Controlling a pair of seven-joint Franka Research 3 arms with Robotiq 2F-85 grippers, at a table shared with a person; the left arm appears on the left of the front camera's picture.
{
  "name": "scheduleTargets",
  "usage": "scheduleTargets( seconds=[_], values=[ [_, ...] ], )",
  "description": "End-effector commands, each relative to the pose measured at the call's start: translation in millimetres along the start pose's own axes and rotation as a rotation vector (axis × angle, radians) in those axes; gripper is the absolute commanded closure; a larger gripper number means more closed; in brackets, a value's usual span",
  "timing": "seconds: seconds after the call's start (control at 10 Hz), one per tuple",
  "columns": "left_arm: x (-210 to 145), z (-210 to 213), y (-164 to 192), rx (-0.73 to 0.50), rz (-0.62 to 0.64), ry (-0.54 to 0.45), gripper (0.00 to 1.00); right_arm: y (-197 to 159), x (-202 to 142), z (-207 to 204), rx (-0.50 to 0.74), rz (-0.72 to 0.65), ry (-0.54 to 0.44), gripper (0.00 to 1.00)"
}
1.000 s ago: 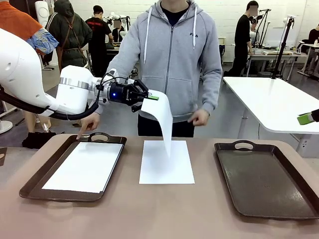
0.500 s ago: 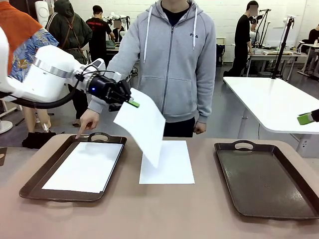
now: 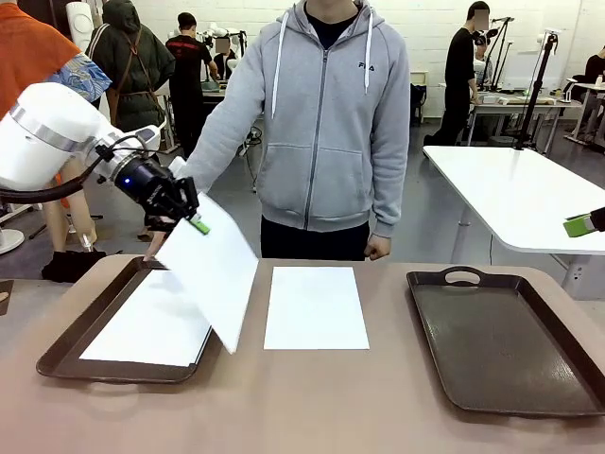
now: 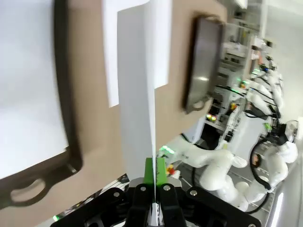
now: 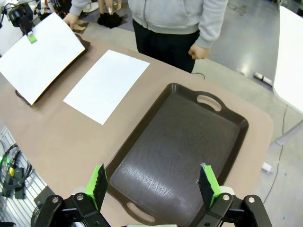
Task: Sort the A4 documents.
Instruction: Place the A4 Paper in the designated Handle tray.
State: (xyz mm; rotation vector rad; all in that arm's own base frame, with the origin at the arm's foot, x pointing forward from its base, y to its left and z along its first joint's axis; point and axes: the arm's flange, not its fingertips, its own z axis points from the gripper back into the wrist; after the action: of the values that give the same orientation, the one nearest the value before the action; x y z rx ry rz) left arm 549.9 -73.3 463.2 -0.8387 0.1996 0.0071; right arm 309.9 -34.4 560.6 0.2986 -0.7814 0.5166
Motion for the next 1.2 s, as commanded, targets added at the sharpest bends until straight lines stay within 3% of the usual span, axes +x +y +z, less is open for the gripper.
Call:
scheduleTargets(
  seconds=[0.0, 0.5, 1.1],
  values=[
    [-9.9, 6.9, 4.3, 0.109, 0.030, -0.021, 0.99, -0.6, -0.7, -1.9, 0.016, -0.001, -0.003, 0.00],
    [-9.8, 33.4, 21.0, 0.283, 0.005, -0.083, 0.99, -0.6, -0.7, -1.9, 0.016, -0.001, -0.003, 0.00],
    [12.8, 19.5, 18.2, 0.313, -0.074, -0.066, 0.99, -0.6, -0.7, -1.9, 0.016, -0.001, -0.003, 0.00]
  ],
)
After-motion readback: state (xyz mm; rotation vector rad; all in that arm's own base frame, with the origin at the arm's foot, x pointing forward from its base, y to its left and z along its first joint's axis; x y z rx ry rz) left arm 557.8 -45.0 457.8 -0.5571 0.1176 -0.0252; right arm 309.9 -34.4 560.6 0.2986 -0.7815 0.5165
